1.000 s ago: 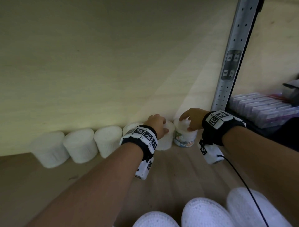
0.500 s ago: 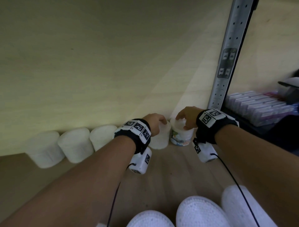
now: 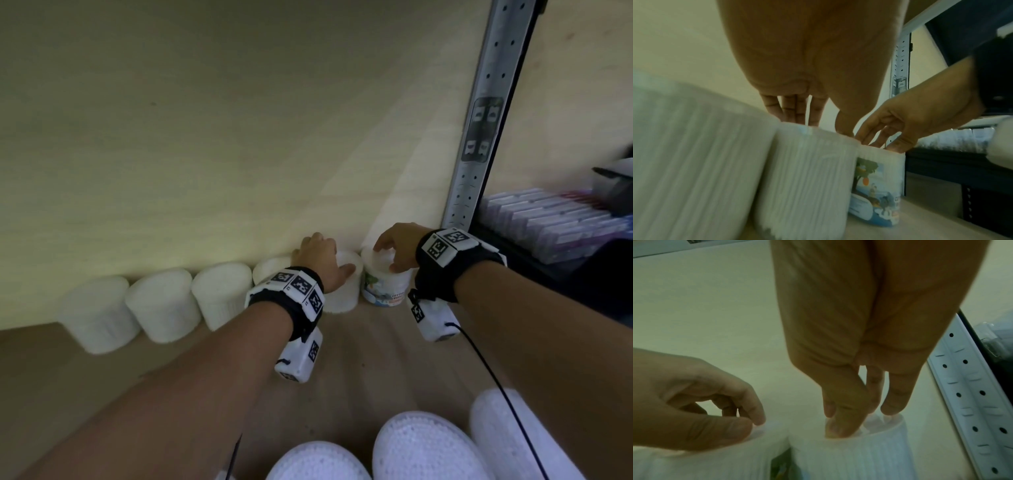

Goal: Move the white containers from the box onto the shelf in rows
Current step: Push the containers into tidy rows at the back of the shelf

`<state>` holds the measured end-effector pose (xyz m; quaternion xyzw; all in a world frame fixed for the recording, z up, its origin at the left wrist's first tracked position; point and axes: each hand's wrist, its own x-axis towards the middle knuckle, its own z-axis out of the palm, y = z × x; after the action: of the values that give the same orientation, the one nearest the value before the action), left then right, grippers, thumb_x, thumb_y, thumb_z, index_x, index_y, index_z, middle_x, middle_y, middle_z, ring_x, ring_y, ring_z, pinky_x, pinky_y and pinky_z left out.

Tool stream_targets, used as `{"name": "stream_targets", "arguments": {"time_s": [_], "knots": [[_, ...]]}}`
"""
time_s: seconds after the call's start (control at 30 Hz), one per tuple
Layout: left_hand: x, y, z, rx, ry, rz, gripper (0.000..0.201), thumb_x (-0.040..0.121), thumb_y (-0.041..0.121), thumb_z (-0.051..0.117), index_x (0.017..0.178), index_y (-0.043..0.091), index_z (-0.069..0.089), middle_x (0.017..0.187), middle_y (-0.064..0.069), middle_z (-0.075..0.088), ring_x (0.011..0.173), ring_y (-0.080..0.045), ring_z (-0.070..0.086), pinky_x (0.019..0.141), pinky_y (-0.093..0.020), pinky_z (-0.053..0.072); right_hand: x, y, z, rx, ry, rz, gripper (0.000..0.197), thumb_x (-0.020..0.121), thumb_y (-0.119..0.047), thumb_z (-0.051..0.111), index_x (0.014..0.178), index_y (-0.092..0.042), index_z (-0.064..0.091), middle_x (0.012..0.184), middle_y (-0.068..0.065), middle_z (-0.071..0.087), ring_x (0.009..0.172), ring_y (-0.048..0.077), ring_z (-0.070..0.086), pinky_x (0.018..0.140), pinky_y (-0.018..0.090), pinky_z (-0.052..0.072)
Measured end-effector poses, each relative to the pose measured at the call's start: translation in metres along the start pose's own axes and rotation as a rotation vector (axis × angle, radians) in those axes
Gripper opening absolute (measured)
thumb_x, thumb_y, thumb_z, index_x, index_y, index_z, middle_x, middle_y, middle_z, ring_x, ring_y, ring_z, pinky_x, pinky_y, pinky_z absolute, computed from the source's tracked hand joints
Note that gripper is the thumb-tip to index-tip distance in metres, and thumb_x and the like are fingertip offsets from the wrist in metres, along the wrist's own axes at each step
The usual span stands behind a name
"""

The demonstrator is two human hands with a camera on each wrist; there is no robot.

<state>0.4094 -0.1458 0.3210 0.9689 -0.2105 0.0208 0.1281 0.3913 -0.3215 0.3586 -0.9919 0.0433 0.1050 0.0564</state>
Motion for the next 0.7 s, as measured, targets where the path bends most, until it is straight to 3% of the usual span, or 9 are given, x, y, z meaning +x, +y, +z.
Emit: {"name": "stream_targets", "arguments": {"time_s": [0.17, 0.37, 0.47, 0.57, 0.63, 0.7], "knots": [[0.002, 0.000, -0.007, -0.016, -0.081, 0.041, 0.049, 0.089, 0.040, 0.057, 0.129, 0.013, 0.051, 0.135, -0.009, 0.044, 0.127, -0.028, 0.042, 0.105, -0.044, 0.039, 0.000, 0.002, 0.002, 0.001, 0.015, -0.005, 0.055, 0.083, -0.010, 0.068, 0.136, -0.017, 0.054, 0.138, 0.009, 0.053, 0.125, 0.028, 0.052, 0.103, 0.035, 0.044], [0.002, -0.002, -0.018, -0.092, -0.202, 0.097, 0.049, 0.091, -0.001, 0.047, 0.136, 0.017, 0.047, 0.145, -0.006, 0.042, 0.131, -0.026, 0.044, 0.105, -0.034, 0.042, -0.002, 0.001, 0.003, -0.010, 0.016, -0.011, 0.055, 0.083, -0.012, 0.068, 0.136, -0.018, 0.053, 0.140, 0.008, 0.052, 0.126, 0.028, 0.051, 0.106, 0.036, 0.043], [-0.001, -0.002, -0.018, -0.108, -0.201, 0.126, 0.055, 0.087, -0.009, 0.043, 0.133, 0.020, 0.050, 0.144, -0.006, 0.042, 0.131, -0.026, 0.044, 0.104, -0.034, 0.042, -0.003, 0.001, 0.003, -0.013, 0.012, -0.012, 0.056, 0.084, -0.012, 0.067, 0.138, -0.017, 0.052, 0.140, 0.008, 0.051, 0.127, 0.027, 0.051, 0.106, 0.036, 0.043], [-0.001, -0.002, -0.015, -0.118, -0.144, 0.119, 0.047, 0.089, -0.003, 0.045, 0.130, 0.018, 0.052, 0.140, -0.007, 0.044, 0.129, -0.028, 0.043, 0.105, -0.041, 0.040, -0.004, 0.002, 0.004, -0.008, 0.017, -0.009, 0.055, 0.085, -0.013, 0.067, 0.138, -0.018, 0.052, 0.140, 0.008, 0.051, 0.127, 0.027, 0.051, 0.106, 0.036, 0.043], [-0.001, 0.000, -0.012, -0.107, -0.039, 0.075, 0.035, 0.093, 0.015, 0.049, 0.127, 0.015, 0.052, 0.136, -0.008, 0.043, 0.127, -0.029, 0.041, 0.105, -0.044, 0.039, -0.004, 0.001, 0.003, -0.003, 0.013, -0.006, 0.055, 0.085, -0.012, 0.066, 0.138, -0.018, 0.052, 0.141, 0.008, 0.051, 0.127, 0.028, 0.051, 0.106, 0.037, 0.043], [-0.001, 0.004, -0.007, -0.049, 0.008, 0.030, 0.039, 0.094, 0.035, 0.049, 0.125, 0.012, 0.051, 0.133, -0.009, 0.042, 0.125, -0.030, 0.039, 0.102, -0.044, 0.039, -0.003, 0.001, 0.003, -0.004, 0.007, -0.002, 0.055, 0.085, -0.012, 0.066, 0.138, -0.018, 0.051, 0.142, 0.008, 0.050, 0.128, 0.028, 0.050, 0.106, 0.037, 0.043]]}}
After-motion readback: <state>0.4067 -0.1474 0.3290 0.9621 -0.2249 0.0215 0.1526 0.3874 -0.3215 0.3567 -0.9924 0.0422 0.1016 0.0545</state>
